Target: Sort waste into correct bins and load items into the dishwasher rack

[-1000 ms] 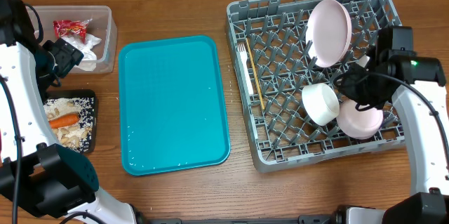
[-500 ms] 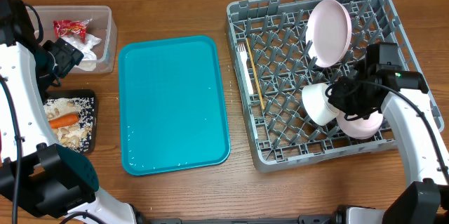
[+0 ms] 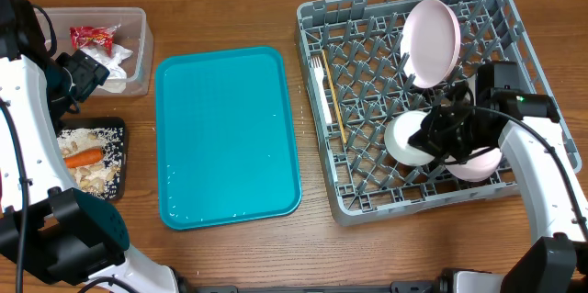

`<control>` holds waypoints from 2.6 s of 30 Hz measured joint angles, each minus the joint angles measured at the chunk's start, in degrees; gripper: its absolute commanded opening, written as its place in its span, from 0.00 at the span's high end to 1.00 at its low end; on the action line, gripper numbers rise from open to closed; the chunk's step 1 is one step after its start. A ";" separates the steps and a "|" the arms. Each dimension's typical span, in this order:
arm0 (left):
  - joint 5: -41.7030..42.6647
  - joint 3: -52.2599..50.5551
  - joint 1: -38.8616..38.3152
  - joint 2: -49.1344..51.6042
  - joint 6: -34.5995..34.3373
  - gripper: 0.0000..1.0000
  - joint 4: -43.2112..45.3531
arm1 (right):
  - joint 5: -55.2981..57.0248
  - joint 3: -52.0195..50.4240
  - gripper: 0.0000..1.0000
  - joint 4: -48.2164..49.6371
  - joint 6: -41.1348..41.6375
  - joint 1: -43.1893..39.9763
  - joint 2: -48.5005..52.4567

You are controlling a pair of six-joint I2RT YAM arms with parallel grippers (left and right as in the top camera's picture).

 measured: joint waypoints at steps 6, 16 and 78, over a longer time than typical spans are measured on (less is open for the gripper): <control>-0.02 0.00 0.00 0.00 -0.02 0.00 0.00 | -5.11 1.99 0.95 -5.01 -1.38 -0.02 -0.68; 0.00 0.00 0.00 0.00 0.00 0.00 0.00 | -4.85 11.17 0.10 -8.15 -1.25 0.00 -19.58; 0.00 0.00 0.00 0.00 -0.02 0.00 -0.02 | 37.73 11.45 0.88 30.58 6.34 38.82 19.65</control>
